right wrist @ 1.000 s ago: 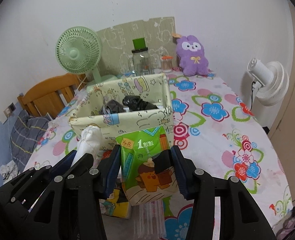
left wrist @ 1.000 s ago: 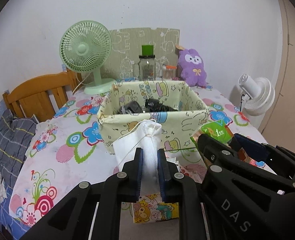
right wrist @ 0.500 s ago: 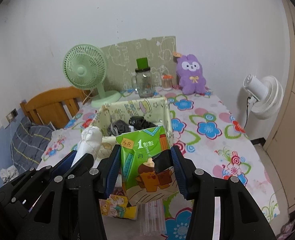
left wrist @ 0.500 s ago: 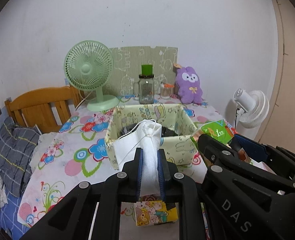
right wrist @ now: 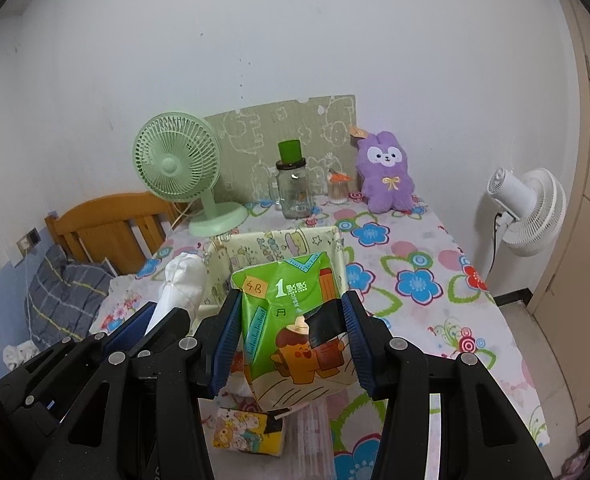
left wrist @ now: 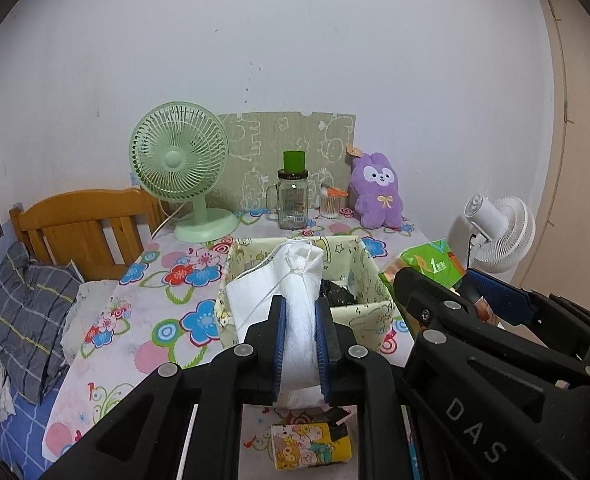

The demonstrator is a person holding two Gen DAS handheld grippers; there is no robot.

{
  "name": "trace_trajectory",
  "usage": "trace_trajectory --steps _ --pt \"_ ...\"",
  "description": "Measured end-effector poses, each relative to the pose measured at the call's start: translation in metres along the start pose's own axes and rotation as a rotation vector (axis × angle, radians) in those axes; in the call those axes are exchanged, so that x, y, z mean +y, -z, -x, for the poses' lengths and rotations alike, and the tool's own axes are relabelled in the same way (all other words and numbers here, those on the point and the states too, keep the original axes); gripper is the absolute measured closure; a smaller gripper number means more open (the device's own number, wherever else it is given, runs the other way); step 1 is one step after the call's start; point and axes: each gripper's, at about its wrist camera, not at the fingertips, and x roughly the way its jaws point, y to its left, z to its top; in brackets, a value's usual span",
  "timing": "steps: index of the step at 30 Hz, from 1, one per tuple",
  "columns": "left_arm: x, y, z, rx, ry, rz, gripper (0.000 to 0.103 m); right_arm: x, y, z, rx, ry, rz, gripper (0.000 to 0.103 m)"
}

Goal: Organize soft objects
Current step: 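Carry the white cloth and green package over the fabric box with both grippers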

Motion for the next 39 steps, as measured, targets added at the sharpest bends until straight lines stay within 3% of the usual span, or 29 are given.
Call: trace_trajectory --steps 13,39 --pt "0.003 -0.018 -0.023 -0.002 0.017 0.007 0.091 0.002 -0.023 -0.022 -0.011 -0.036 0.005 0.05" --pt "0.009 -0.049 -0.098 0.018 0.01 0.017 0.091 -0.008 -0.057 -0.103 0.013 -0.015 -0.003 0.05"
